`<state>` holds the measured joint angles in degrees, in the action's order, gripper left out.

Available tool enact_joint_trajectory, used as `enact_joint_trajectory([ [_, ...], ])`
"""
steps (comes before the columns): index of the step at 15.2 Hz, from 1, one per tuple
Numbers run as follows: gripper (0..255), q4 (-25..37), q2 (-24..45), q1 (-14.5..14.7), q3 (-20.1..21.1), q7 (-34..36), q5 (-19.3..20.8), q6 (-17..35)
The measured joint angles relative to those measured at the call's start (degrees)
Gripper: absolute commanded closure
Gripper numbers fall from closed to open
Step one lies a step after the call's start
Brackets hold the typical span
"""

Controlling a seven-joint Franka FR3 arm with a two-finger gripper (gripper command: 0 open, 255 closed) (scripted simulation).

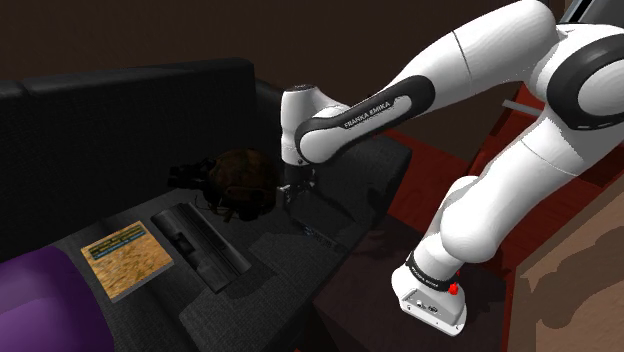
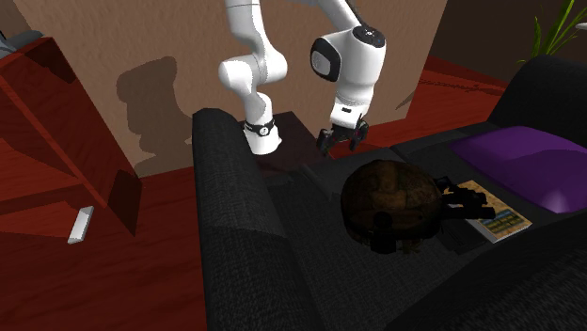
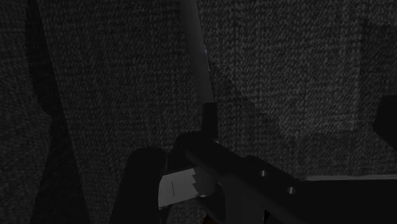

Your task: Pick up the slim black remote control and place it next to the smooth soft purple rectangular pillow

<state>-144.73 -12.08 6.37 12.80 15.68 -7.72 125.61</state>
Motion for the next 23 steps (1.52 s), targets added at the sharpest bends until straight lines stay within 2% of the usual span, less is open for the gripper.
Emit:
enact_joint_trajectory([
  [6, 0, -12.07, 0.75, 0.31, -0.18, -2.64, -1.59, 13.91],
  [10, 0, -16.75, 3.86, 0.17, -0.45, -4.24, -2.15, 22.22],
  [16, 0, -17.57, 9.46, 0.08, -0.20, -4.00, -1.71, 28.73],
  [22, 0, -17.46, 10.45, 0.07, -0.16, -3.84, -1.52, 29.64],
  [23, 255, -17.46, 10.46, 0.07, -0.16, -3.84, -1.52, 29.65],
])
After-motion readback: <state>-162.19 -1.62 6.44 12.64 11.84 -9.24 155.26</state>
